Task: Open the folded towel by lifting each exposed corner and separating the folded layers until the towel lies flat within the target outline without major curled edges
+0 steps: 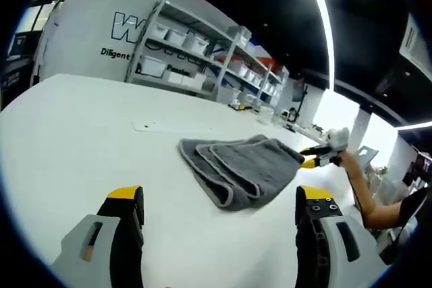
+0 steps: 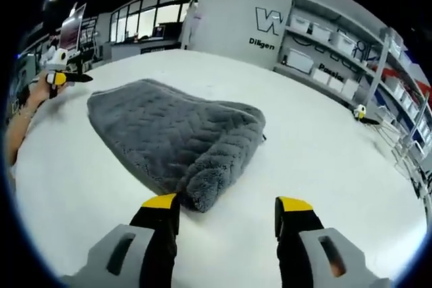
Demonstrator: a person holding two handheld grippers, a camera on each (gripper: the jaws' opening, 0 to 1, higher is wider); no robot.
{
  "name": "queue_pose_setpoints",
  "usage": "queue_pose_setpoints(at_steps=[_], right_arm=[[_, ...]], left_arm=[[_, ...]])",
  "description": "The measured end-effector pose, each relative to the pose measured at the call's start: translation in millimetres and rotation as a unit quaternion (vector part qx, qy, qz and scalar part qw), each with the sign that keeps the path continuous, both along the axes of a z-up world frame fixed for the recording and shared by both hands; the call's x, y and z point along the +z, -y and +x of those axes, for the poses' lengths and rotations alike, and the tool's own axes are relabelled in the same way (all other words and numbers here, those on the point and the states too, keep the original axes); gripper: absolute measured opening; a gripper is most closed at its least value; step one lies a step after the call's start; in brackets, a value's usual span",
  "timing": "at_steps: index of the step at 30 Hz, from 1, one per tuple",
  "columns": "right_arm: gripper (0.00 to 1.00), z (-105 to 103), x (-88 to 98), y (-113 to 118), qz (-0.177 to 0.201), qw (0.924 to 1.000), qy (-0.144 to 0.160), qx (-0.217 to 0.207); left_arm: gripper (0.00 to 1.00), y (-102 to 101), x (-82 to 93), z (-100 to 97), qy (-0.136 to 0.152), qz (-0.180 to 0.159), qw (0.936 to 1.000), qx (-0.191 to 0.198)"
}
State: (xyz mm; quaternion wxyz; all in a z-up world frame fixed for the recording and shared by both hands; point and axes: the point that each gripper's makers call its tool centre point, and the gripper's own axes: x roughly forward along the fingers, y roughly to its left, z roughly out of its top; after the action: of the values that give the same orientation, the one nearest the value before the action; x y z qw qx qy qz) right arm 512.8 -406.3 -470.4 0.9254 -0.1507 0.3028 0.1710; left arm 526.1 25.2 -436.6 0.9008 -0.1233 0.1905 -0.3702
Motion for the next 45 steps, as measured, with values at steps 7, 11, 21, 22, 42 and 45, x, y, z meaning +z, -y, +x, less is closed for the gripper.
queue_pose_setpoints(at_steps=[7,11,21,22,42,45], right_arm=[[0.96,0,-0.5,2,0.019,0.9996,-0.008,-0.020],[0.99,-2,-2.8,2,0.035,0.9989,-0.020,-0.025],[0.99,-5,-1.4,-2,0.070,0.9966,-0.025,-0.034],[0.99,-5,-1.4,-3,0.074,0.9963,-0.025,-0.036],[0.99,-1,15.5,-18,0.096,0.9953,0.010,-0.011],[0.99,-1,22.4,-25,0.102,0.9945,0.020,0.001]], left_arm=[[0.91,2,1.7,0.0,0.000,-0.012,0.9999,-0.004],[0.91,2,1.6,0.6,0.002,-0.008,1.0000,-0.002],[0.91,-2,5.5,0.6,0.006,-0.014,0.9999,0.000],[0.91,-2,5.6,0.5,0.006,-0.013,0.9999,0.000],[0.92,-3,11.4,-0.5,0.013,-0.013,0.9998,-0.002],[0.92,-3,11.6,-0.6,0.012,-0.014,0.9998,-0.002]])
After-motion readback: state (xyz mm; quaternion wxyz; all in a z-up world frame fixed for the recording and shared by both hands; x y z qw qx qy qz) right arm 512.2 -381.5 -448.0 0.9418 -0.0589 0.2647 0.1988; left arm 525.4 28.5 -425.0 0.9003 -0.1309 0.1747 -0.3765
